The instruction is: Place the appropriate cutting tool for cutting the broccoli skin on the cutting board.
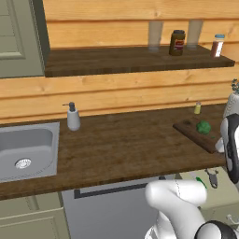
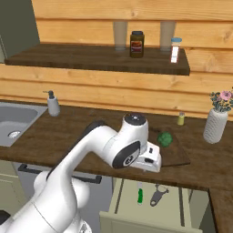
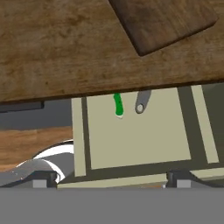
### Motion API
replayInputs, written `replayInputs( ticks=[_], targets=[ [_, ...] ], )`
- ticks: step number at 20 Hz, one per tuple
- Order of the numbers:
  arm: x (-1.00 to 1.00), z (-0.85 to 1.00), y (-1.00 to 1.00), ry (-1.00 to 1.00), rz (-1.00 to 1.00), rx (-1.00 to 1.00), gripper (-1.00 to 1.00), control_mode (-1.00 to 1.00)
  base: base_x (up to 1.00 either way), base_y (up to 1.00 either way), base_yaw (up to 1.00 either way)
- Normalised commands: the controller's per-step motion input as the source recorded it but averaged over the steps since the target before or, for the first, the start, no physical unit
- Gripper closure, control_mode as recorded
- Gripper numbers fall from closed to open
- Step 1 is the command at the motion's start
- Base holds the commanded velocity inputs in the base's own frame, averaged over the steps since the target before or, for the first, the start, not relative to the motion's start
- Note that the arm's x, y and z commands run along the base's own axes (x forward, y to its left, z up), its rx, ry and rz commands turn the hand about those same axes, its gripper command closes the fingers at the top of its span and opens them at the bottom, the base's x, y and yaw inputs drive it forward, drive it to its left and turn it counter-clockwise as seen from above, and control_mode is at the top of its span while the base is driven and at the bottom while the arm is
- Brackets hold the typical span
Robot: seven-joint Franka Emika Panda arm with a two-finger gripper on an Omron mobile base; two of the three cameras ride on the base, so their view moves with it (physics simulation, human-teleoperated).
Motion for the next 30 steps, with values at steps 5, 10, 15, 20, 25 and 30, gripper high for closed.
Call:
replayInputs(
  ticks=[5,10,15,20,25,30],
  targets=[
    [-0.28,-0.24,-0.74,0.01,-0.01,0.0,-1.0,-1.0,0.0,0.0,0.0],
    [-0.49,-0.22,-0.87,0.0,0.0,0.05,-1.0,-1.0,0.0,0.0,0.0],
    [-0.29,-0.16,-0.23,0.0,0.0,0.01,-1.0,-1.0,0.0,0.0,0.0],
    [-0.07,-0.3,0.07,0.0,0.0,0.0,-1.0,-1.0,0.0,0.0,0.0],
    [0.05,-0.38,0.02,0.01,0.0,0.01,-1.0,-1.0,0.0,0.0,0.0],
    [0.25,-0.57,0.13,0.1,0.0,0.0,-1.0,-1.0,0.0,0.0,0.0]
  ],
)
